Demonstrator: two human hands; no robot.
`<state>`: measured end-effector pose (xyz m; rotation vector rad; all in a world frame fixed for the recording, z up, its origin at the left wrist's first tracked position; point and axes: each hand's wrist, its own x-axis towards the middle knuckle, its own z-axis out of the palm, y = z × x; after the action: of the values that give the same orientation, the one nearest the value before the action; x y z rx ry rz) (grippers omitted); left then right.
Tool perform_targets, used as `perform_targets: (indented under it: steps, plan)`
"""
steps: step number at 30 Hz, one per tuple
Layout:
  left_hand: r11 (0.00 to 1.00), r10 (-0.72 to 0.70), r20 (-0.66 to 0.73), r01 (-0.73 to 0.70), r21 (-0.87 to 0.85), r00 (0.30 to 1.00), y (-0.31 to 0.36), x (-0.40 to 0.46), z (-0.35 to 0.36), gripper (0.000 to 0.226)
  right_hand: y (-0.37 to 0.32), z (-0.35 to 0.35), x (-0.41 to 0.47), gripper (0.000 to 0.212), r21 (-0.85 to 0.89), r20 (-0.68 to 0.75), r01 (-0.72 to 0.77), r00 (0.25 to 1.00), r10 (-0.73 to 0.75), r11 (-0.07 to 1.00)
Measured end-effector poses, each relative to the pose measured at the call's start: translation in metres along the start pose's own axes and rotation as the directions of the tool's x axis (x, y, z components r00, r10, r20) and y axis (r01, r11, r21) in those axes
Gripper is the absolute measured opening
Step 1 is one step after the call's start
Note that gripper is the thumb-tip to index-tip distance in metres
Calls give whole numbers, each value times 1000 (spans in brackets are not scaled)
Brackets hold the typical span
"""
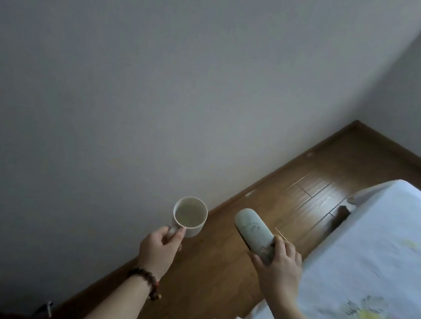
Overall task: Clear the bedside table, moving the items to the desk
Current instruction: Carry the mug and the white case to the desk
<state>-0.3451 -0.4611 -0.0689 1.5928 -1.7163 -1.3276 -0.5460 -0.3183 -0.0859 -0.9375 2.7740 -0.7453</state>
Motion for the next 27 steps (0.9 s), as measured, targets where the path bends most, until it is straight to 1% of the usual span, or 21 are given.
perform_targets:
  steps: [5, 10, 15, 21, 27]
  plan:
    - [998, 62, 200, -67, 15, 978, 48, 70, 78, 41, 38, -7, 67, 69, 18, -99, -169, 981, 169, 986]
    - [991, 117, 338, -131, 18, 934, 110, 147, 179, 43, 87, -8, 162, 69, 38, -159, -327, 931, 328, 944]
    - [980, 166, 430, -195, 24, 887, 191, 224, 278, 41, 126, -24, 272, 69, 70, -200, -430, 878, 435, 900]
    - [977, 200, 487, -213, -31, 850, 287, 291, 390, 56, 165, -65, 389, 65, 77, -263, -495, 827, 497, 865]
    - [971, 218, 558, -238, -38, 801, 365, 348, 503, 42, 216, -87, 501, 64, 79, -323, -559, 769, 552, 825]
